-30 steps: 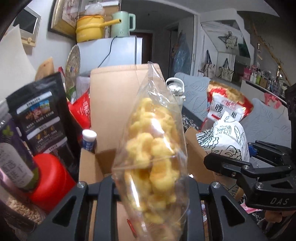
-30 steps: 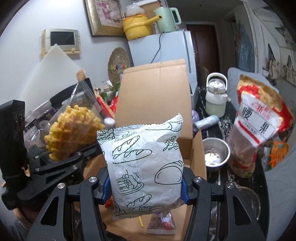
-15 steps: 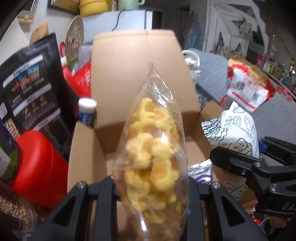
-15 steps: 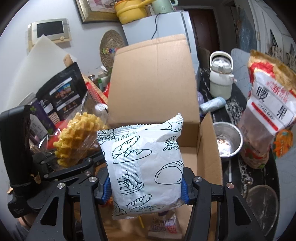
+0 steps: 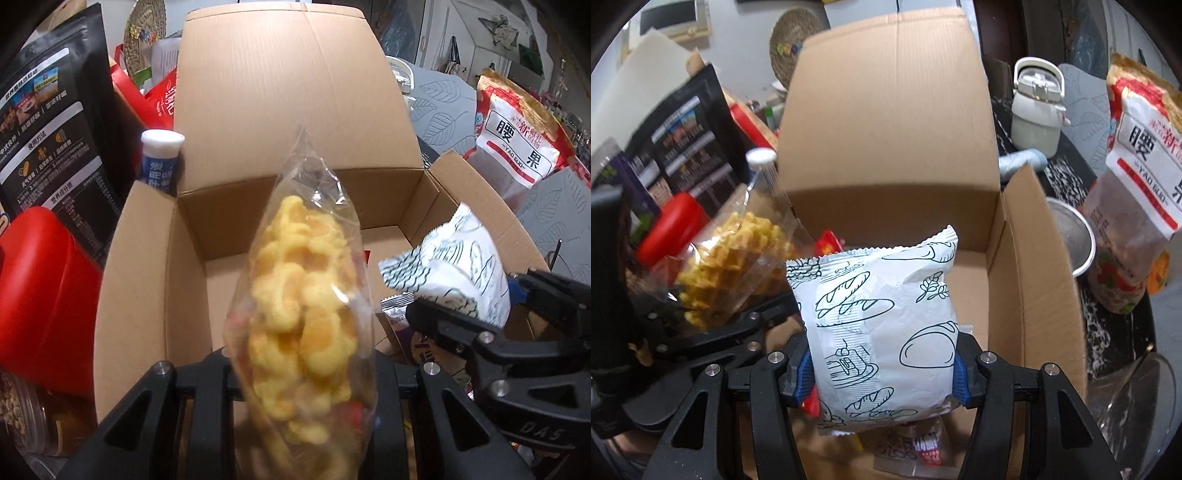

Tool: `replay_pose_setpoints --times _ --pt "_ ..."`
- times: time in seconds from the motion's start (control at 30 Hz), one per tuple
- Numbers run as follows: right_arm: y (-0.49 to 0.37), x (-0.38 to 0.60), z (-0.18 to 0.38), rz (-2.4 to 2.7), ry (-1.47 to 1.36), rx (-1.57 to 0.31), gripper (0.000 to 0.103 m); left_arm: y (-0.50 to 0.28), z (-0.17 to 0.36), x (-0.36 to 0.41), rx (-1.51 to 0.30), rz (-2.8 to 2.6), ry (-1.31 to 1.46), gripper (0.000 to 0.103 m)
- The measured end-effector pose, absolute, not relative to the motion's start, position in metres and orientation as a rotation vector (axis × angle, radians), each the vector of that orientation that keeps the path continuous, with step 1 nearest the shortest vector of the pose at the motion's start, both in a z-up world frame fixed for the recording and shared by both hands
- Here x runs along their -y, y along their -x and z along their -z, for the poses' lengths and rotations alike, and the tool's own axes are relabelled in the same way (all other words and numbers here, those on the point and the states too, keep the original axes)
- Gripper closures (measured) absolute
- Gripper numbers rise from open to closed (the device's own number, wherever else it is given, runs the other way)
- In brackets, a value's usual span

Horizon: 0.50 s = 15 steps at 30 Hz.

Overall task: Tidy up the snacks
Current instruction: 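Open both grippers to drop the waffle bag and white bag into the box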

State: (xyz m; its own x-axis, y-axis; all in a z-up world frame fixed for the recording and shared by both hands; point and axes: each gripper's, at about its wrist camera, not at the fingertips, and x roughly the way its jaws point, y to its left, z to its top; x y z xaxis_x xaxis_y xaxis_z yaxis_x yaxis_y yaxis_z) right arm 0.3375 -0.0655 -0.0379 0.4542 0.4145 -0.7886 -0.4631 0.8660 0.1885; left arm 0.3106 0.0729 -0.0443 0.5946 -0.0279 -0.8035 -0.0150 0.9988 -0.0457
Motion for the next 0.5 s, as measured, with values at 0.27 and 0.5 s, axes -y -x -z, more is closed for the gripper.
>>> replay_pose_setpoints --times 0.27,0.5 --pt "-0.335 0.064 0.043 -0.524 0.074 -0.983 0.042 -0.313 0.050 -0.075 -0.988 0.017 0.084 0.078" --pt "-0.326 0.068 0.036 -0.500 0.069 -0.976 0.031 -0.310 0.048 -0.075 -1.013 0.009 0.077 0.077"
